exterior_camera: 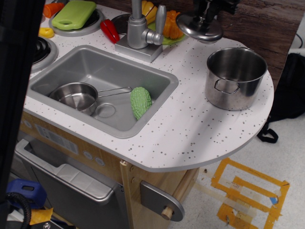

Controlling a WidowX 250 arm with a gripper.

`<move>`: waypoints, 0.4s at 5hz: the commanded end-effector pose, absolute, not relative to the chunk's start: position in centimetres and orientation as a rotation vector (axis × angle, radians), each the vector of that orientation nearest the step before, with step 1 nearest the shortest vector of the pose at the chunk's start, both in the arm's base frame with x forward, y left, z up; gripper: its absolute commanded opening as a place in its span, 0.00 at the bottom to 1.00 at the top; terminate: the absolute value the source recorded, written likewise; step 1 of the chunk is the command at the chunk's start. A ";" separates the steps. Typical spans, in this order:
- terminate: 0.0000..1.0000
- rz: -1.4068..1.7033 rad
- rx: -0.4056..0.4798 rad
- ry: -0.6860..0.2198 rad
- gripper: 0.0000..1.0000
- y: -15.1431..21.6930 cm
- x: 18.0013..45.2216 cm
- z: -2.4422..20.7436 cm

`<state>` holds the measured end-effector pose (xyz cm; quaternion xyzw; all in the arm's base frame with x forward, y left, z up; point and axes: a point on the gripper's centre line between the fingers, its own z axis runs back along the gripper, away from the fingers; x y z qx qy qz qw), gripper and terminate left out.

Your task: Put lid on pot or pan

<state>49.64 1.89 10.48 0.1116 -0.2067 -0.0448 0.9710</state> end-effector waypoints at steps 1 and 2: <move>0.00 0.011 0.193 -0.506 0.00 -0.3 48.5 16.9; 0.00 0.065 0.184 -0.512 0.00 -2.2 46.2 16.4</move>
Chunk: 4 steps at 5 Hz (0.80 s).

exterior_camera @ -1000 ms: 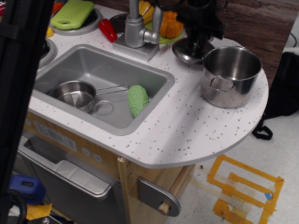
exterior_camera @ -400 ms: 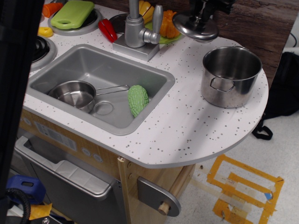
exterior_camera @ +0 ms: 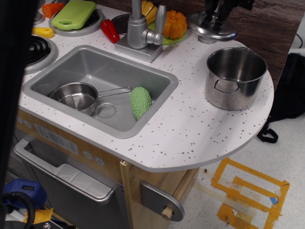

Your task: Put lid on pot or pan

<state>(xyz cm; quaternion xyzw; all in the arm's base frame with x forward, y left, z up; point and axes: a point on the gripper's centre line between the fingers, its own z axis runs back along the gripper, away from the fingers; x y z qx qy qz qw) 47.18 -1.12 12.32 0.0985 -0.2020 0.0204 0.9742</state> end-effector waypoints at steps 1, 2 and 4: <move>0.00 0.102 0.155 -0.513 0.00 -3.6 44.9 16.1; 0.00 0.136 0.119 -0.513 0.00 -4.3 44.2 15.5; 0.00 0.185 0.048 -0.568 0.00 -6.2 42.7 13.0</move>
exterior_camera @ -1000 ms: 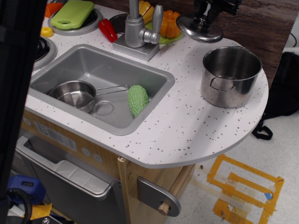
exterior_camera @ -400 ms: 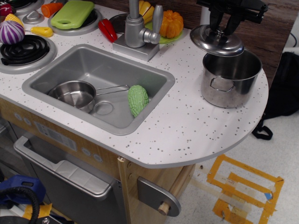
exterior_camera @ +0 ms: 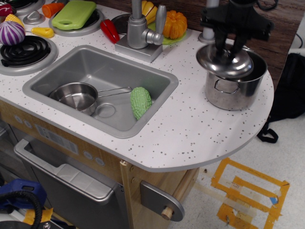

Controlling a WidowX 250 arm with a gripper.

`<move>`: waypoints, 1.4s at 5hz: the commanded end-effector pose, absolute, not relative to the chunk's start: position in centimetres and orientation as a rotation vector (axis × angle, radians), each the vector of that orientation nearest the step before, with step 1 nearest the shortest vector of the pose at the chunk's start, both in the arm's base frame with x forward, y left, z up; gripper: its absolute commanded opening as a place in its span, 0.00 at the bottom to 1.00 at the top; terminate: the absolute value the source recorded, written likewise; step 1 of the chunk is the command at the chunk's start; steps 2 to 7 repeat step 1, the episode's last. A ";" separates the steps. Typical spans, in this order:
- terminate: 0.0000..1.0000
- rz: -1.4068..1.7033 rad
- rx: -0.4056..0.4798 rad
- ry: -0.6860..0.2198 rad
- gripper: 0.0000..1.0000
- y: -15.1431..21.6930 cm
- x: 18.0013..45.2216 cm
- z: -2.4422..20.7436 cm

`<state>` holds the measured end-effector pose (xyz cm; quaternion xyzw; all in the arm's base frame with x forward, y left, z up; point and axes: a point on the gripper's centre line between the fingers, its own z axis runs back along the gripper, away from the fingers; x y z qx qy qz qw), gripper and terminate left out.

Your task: Put lid on pot or pan

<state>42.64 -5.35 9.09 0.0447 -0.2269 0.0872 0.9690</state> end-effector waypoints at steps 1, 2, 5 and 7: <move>1.00 0.182 0.041 -0.594 0.00 -6.5 42.9 12.3; 1.00 0.182 0.041 -0.594 0.00 -6.5 42.9 12.3; 1.00 0.182 0.041 -0.594 0.00 -6.5 42.9 12.3; 1.00 0.182 0.041 -0.594 0.00 -6.5 42.9 12.3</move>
